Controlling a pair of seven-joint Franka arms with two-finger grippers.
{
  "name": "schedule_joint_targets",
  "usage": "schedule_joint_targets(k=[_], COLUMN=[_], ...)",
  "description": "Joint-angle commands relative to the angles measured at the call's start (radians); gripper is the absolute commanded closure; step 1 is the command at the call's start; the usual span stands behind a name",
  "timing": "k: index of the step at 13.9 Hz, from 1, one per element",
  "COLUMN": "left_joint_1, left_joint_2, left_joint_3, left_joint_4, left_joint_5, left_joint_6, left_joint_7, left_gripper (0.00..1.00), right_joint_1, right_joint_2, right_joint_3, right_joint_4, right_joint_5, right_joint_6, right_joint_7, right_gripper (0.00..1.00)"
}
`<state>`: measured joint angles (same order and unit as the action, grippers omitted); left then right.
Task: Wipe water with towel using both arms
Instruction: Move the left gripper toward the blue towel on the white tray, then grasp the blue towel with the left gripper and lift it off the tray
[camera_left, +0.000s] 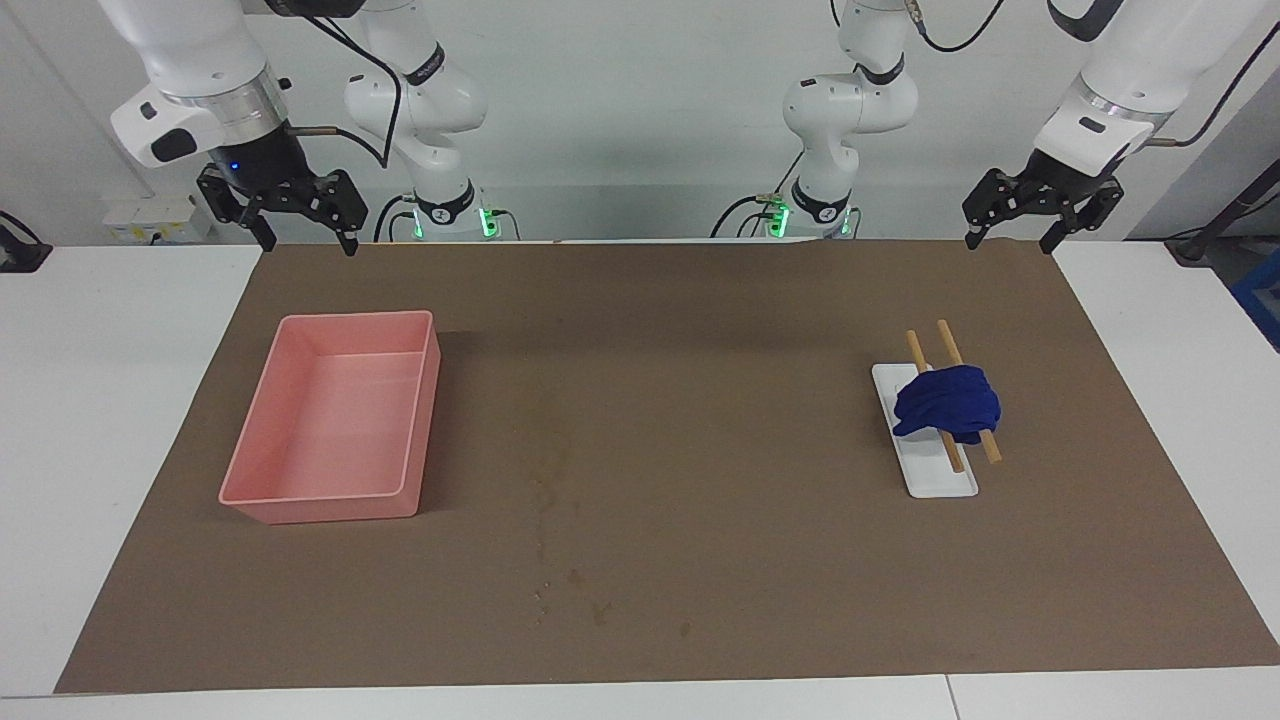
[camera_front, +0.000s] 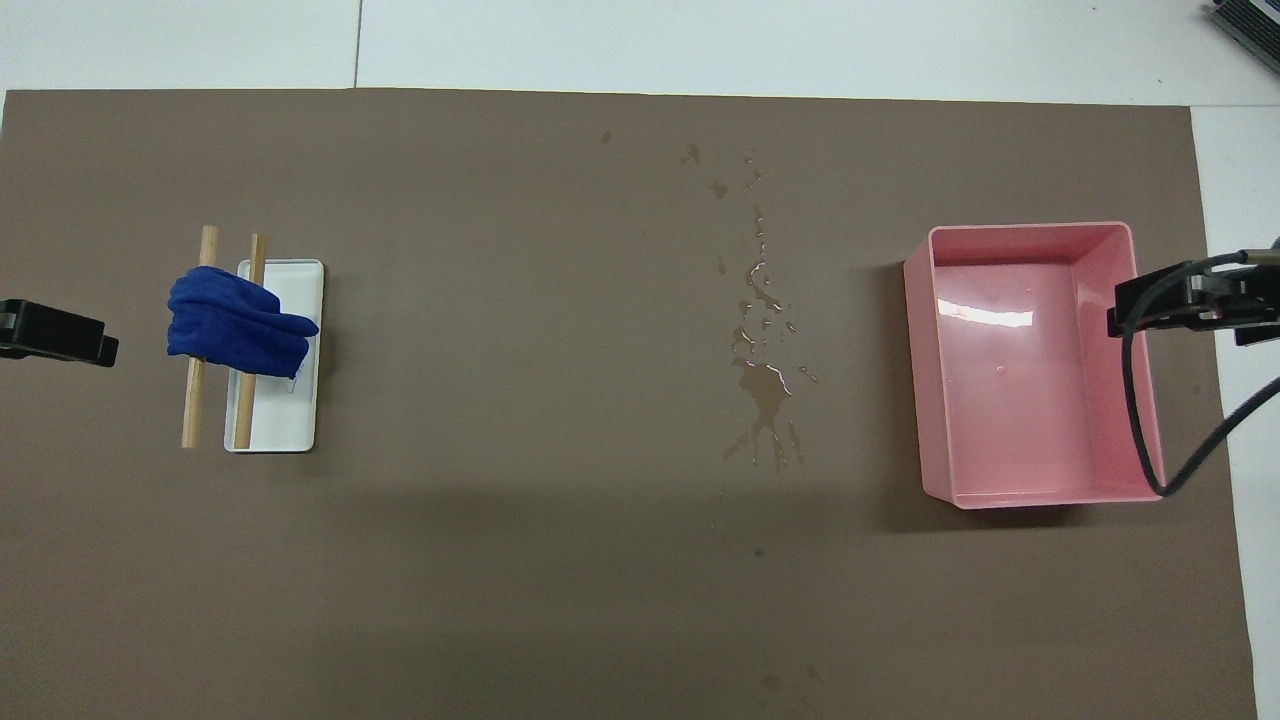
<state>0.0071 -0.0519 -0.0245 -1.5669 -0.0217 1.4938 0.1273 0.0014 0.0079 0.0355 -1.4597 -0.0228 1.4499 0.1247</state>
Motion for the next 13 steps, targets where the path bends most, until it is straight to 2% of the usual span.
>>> schedule_joint_targets(k=[1, 3, 5, 6, 8, 10, 13], left_joint_1=[-0.007, -0.007, -0.004, -0.001, 0.005, 0.019, 0.034], left_joint_2=[-0.006, -0.011, -0.038, -0.048, -0.097, -0.077, 0.013], left_joint_3=[0.008, 0.009, 0.011, 0.011, 0.011, 0.011, 0.011], left_joint_4=[0.002, -0.005, -0.06, -0.105, -0.261, -0.326, -0.341], left_joint_5=[-0.007, -0.007, -0.007, -0.006, -0.004, 0.0, 0.019], left_joint_6=[-0.004, -0.001, 0.025, 0.105, 0.311, 0.448, 0.574], left_joint_7=[-0.005, -0.006, -0.032, -0.06, -0.074, -0.071, -0.063], left_gripper=[0.0, 0.0, 0.0, 0.0, 0.0, 0.0, 0.0], right_joint_1=[-0.015, -0.015, -0.015, -0.015, -0.015, -0.015, -0.015], right_joint_2=[-0.014, -0.014, -0.014, -0.014, -0.014, -0.014, -0.014], right_joint_3=[0.011, 0.011, 0.011, 0.011, 0.011, 0.011, 0.011], right_joint_4=[-0.008, -0.008, -0.008, -0.008, -0.008, -0.008, -0.008], right_joint_5=[0.0, 0.0, 0.0, 0.0, 0.0, 0.0, 0.0], right_joint_6=[-0.011, -0.011, -0.011, -0.011, -0.011, -0.011, -0.011], right_joint_7=[-0.03, -0.03, -0.03, -0.03, -0.03, -0.03, -0.03], right_gripper=[0.0, 0.0, 0.0, 0.0, 0.0, 0.0, 0.0])
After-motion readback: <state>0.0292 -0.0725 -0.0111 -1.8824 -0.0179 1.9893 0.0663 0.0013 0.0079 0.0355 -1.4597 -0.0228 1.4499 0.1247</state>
